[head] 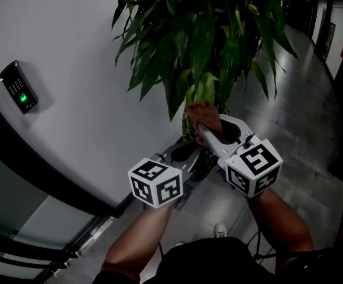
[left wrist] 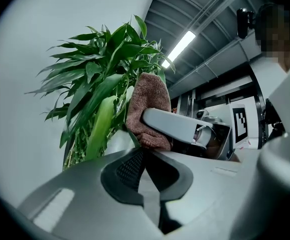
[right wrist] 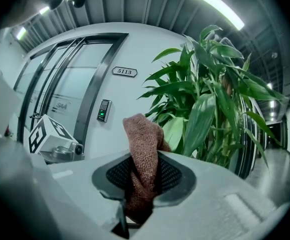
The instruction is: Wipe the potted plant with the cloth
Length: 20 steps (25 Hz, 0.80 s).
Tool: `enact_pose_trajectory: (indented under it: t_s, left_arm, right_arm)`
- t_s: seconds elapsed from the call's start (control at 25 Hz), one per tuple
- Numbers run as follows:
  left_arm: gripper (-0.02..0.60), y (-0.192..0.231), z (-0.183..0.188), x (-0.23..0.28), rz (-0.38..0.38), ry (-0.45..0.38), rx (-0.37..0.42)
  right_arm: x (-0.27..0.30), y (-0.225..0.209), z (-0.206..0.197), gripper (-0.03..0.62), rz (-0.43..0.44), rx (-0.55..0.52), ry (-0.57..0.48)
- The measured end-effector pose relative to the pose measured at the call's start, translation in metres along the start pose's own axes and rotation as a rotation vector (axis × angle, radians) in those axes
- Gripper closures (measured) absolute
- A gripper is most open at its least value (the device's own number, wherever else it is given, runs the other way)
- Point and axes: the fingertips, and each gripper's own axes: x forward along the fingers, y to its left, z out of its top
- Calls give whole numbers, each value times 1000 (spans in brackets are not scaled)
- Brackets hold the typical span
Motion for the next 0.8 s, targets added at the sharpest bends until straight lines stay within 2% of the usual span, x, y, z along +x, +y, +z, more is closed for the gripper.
enact_pose_trajectory:
  t_s: [0.32, 0.56, 0.8]
  left_arm:
    - [531, -7, -2, -12, -4, 12, 24]
    - [529, -16, -14, -23, -16, 56, 56]
    - [528, -29, -22, -37, -45, 53, 42]
  right_arm:
    - [-19, 10, -5, 519, -12, 41, -6]
    - [-37, 19, -16, 518, -25, 69, 4]
    - [-70, 27, -9, 517, -58, 98, -62]
